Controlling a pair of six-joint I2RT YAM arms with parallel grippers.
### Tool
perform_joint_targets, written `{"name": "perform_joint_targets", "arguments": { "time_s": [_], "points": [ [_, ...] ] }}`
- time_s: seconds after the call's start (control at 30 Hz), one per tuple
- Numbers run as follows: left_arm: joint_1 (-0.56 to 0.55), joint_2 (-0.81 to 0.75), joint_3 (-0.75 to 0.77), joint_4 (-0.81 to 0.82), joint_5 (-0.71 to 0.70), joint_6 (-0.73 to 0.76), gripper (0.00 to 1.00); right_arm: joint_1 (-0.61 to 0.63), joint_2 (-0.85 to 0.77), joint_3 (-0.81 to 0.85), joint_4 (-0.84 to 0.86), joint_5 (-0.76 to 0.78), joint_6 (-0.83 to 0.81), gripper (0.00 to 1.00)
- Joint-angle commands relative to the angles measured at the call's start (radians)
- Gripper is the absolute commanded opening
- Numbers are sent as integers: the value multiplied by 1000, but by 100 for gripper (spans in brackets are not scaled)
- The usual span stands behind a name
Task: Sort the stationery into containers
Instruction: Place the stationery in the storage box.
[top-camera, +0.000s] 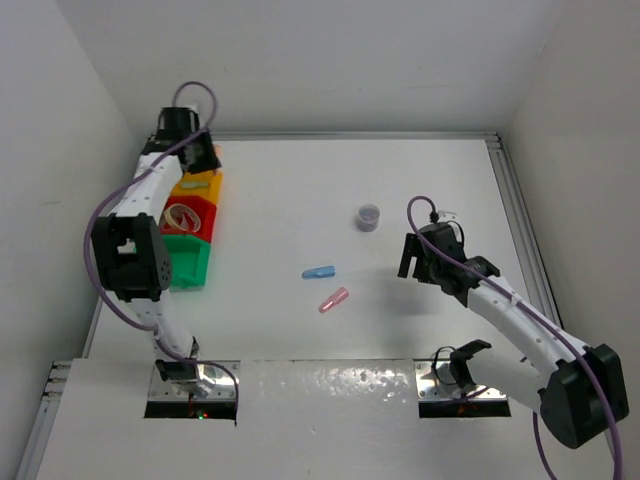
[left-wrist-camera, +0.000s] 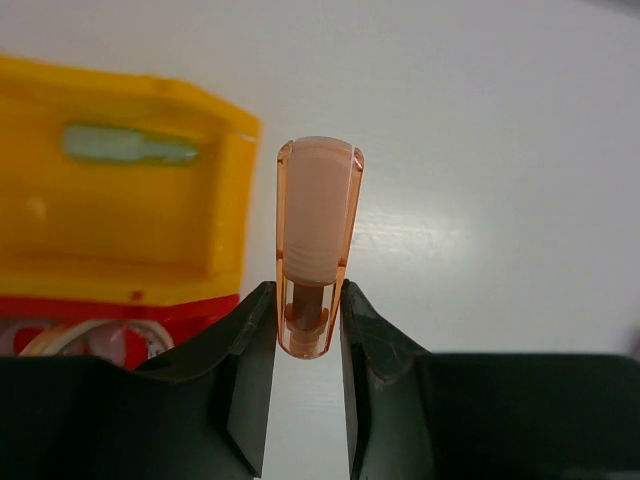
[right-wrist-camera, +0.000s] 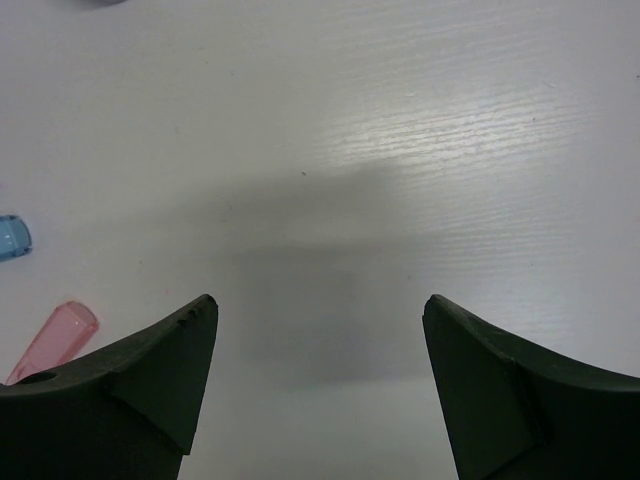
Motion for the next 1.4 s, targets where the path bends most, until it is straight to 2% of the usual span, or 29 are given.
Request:
{"name": "perform_joint_targets", "arguments": {
  "time_s": [0.0, 0.03, 0.13, 0.4, 0.63, 0.77, 0.9, 0.93, 0.97, 1.07, 1.17, 1.37],
  "points": [
    [108, -69, -54, 41, -40, -371, 0, -6, 21, 61, 49, -12, 7, 82],
    [121, -60, -54, 48, -38, -441, 0, -7, 25, 67, 52, -14, 7, 82],
    [164, -2, -8, 39, -89, -521, 0, -9, 50, 80, 52, -9, 3, 81],
    [227, 145, 127, 54, -233, -661, 0, -7, 108, 119, 29, -12, 12, 81],
    [292, 211, 142, -1, -184, -761, 0, -7, 136, 147, 5, 9, 34, 81],
    [293, 199, 79, 48, -133, -763, 0, -7, 148, 159, 8, 12, 38, 81],
    [295, 250, 96, 68, -136, -743, 0, -6, 180, 193, -8, 0, 23, 81],
    [293, 257, 104, 73, -138, -738, 4, -6, 188, 202, -18, 0, 20, 81],
    [295, 262, 104, 86, -136, -733, 15, -6, 200, 217, -24, 0, 8, 81],
    [297, 258, 99, 105, -130, -718, 34, -4, 206, 233, -38, 6, 0, 81],
    [301, 256, 119, 113, -121, -715, 39, -3, 203, 228, -29, 8, 3, 81],
    [298, 230, 193, 116, -144, -672, 39, 11, 202, 230, -34, 11, -25, 81]
  ]
}}
